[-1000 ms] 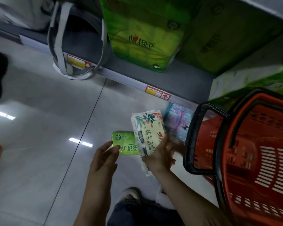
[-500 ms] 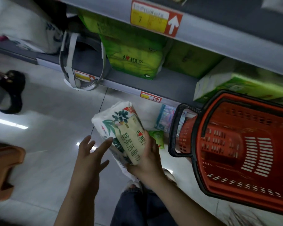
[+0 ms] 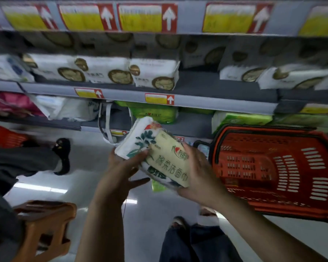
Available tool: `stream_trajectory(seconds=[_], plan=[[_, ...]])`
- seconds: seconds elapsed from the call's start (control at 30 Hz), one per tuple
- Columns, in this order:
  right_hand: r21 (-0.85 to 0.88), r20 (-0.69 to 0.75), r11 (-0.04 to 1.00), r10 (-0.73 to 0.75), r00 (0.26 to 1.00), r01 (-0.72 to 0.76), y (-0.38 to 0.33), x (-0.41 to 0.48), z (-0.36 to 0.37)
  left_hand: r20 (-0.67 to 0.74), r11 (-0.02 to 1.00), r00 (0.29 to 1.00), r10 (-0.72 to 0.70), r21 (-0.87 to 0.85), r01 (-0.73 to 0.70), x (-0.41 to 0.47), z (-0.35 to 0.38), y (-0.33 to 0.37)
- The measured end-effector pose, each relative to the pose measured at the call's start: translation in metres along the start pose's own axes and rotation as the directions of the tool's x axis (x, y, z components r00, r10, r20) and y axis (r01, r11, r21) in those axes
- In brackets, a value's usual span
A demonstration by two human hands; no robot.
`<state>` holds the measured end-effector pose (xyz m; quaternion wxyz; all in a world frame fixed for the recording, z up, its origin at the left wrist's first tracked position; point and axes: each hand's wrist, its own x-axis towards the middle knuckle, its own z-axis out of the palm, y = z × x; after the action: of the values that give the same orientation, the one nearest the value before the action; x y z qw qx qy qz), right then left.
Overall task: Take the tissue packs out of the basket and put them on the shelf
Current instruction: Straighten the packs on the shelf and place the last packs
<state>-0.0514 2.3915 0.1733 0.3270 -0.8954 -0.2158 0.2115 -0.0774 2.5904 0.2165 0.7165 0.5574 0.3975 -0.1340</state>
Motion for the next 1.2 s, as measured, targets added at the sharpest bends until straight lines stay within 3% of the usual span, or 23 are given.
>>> stream_trajectory(seconds=[0.23, 0.43, 0.67, 0.77, 0.83, 0.9, 1.0, 1.07, 1.2], plan=[[-0.111, -0.079, 0.99, -0.099, 0.992, 0.09, -0.043, -0.024, -0.107, 0.06, 0.987, 0.986, 0.157, -0.043, -0.155, -0.067, 0.042, 0.072], [-0.189, -0.146, 0.979, -0.1, 0.984, 0.071, -0.095, -0.071, -0.189, 0.112, 0.939, 0.933, 0.343, -0.001, -0.345, -0.151, 0.066, 0.128], [-0.178, -0.337, 0.972, -0.204, 0.919, 0.151, -0.16, -0.124, -0.276, 0.117, 0.889, 0.891, 0.44, -0.197, -0.413, -0.244, 0.067, 0.189], [-0.015, -0.604, 0.982, -0.161, 0.78, 0.19, -0.18, -0.147, -0.305, 0.154, 0.858, 0.856, 0.494, -0.244, -0.451, -0.28, 0.064, 0.207], [0.215, -0.697, 0.953, -0.005, 0.717, 0.215, -0.193, -0.159, -0.32, 0.191, 0.843, 0.831, 0.522, -0.262, -0.47, -0.303, 0.064, 0.218], [0.473, -0.648, 0.847, 0.147, 0.747, 0.244, -0.207, -0.169, -0.333, 0.225, 0.825, 0.805, 0.549, -0.301, -0.478, -0.322, 0.064, 0.228], [0.697, -0.506, 0.672, 0.212, 0.836, 0.251, -0.221, -0.179, -0.344, 0.17, 0.787, 0.81, 0.562, -0.413, -0.459, -0.341, 0.066, 0.242], [0.762, -0.44, 0.593, 0.179, 0.88, 0.26, -0.232, -0.183, -0.347, 0.127, 0.76, 0.827, 0.547, -0.491, -0.427, -0.353, 0.068, 0.248], [0.807, -0.438, 0.495, 0.135, 0.889, 0.322, -0.255, -0.188, -0.356, 0.113, 0.701, 0.82, 0.561, -0.593, -0.397, -0.369, 0.075, 0.256]])
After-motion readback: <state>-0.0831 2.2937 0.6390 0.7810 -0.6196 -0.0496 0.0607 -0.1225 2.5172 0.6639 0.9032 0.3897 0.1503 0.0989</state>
